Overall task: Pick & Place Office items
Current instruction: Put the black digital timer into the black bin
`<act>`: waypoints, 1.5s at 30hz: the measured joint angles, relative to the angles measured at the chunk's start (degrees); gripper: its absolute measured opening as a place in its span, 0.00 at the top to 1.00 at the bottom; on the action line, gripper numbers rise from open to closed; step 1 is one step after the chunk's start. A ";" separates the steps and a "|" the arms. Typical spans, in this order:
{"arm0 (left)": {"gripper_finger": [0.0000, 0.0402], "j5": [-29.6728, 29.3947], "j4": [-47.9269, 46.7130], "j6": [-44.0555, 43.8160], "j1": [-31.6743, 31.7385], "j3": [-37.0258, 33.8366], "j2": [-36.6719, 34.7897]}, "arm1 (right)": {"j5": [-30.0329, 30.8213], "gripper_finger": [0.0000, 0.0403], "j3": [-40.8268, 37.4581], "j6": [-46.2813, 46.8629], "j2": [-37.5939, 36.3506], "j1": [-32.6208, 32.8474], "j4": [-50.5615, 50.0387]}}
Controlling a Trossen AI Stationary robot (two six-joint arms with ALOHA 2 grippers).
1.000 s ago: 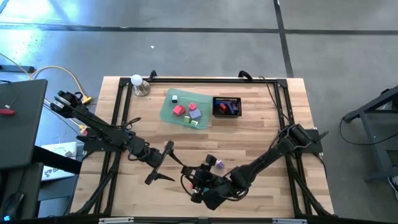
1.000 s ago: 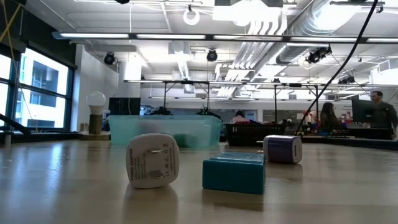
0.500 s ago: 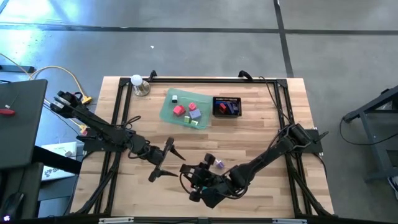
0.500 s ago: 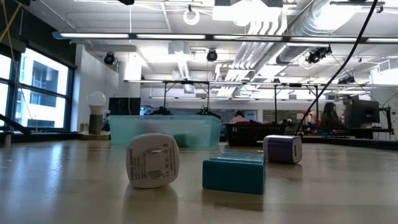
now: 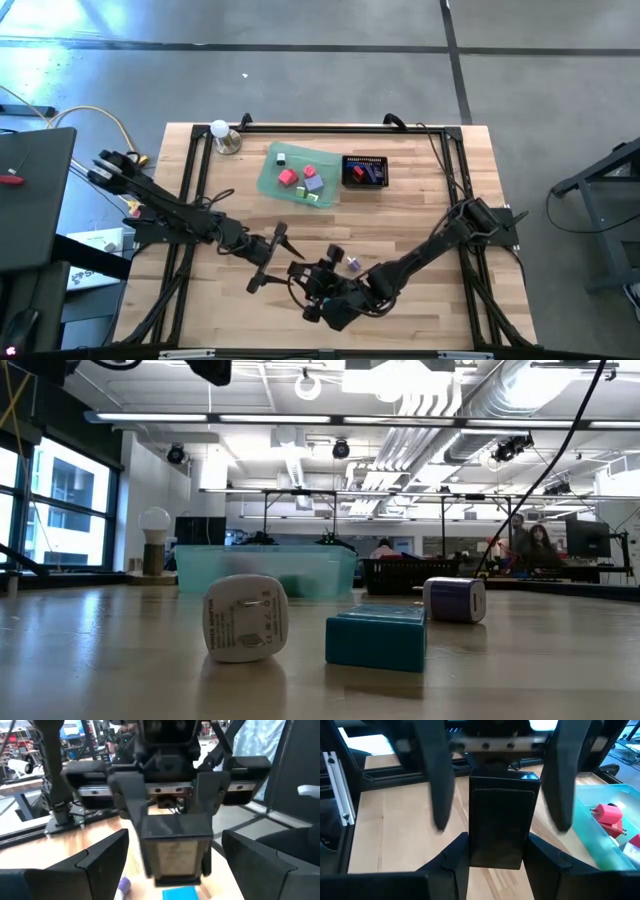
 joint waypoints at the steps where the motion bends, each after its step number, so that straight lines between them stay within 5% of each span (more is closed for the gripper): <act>1: 0.22 0.10 1.30 0.00 -0.02 0.00 0.89 | -0.20 0.66 0.00 -0.12 0.00 -0.05 0.01; 17: 0.25 0.24 4.79 -1.81 -0.02 0.00 2.11 | -0.91 0.66 0.00 -1.38 0.00 -0.05 0.00; 33: 0.59 0.48 3.88 -1.78 -0.10 0.00 2.13 | -5.21 0.65 0.02 -1.47 0.00 -0.78 0.14; 40: 0.63 -0.03 3.92 -4.26 -0.02 0.00 2.17 | -6.75 0.32 0.07 -0.51 0.00 -0.80 -0.01; 45: 0.63 -0.09 3.59 -4.72 -0.02 0.00 2.17 | -6.98 0.17 0.07 -1.35 0.00 -0.75 -2.99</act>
